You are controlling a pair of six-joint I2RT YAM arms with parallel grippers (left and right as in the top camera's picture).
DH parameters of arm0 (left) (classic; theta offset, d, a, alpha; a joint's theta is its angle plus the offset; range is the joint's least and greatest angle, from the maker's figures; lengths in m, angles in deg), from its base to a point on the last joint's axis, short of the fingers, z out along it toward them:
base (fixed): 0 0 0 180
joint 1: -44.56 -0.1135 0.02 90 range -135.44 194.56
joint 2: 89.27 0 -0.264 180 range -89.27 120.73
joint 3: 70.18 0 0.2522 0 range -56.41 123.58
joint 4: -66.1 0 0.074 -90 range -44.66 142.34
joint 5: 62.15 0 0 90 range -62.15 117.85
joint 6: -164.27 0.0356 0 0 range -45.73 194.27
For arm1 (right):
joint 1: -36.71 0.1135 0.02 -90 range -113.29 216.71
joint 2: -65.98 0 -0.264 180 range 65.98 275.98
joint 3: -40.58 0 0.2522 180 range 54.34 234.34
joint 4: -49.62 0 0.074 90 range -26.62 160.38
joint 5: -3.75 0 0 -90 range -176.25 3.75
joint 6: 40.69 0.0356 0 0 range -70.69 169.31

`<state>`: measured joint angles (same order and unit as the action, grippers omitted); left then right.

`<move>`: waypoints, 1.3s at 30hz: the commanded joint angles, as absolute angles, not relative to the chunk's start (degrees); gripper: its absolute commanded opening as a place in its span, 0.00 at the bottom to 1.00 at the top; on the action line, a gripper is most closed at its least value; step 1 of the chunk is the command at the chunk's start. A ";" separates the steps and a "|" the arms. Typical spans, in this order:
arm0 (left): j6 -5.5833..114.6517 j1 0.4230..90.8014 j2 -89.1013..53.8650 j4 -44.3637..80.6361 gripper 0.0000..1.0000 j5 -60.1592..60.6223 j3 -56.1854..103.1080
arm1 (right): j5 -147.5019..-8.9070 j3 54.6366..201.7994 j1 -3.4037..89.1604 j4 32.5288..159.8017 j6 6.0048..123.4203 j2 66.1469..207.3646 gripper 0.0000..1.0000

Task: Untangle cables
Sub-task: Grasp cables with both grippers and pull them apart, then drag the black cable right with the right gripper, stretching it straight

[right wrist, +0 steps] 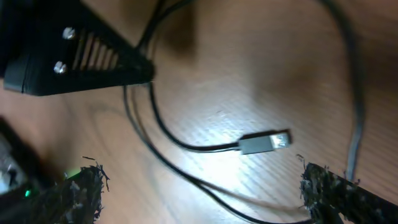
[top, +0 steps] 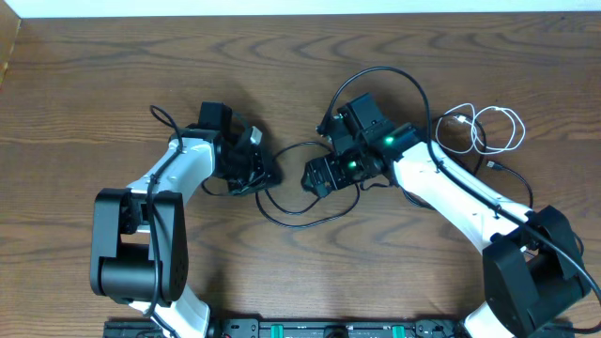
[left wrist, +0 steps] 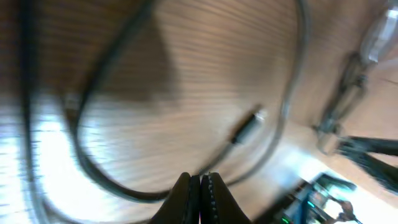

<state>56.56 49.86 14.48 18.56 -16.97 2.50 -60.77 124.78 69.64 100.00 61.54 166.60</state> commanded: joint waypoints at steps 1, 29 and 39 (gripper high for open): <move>57.28 48.77 14.74 18.13 0.10 -24.14 3.62 | -57.58 125.43 70.71 99.67 58.64 167.37 0.99; 52.99 27.77 8.07 2.91 0.98 2.02 7.20 | -85.17 125.43 92.74 71.74 67.75 187.89 0.90; 52.99 27.77 8.07 2.91 0.98 2.02 7.20 | -90.91 125.54 92.55 73.47 67.66 187.08 0.01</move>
<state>53.08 28.01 8.34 3.18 1.22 6.48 -86.30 126.79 93.49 71.61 66.94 185.62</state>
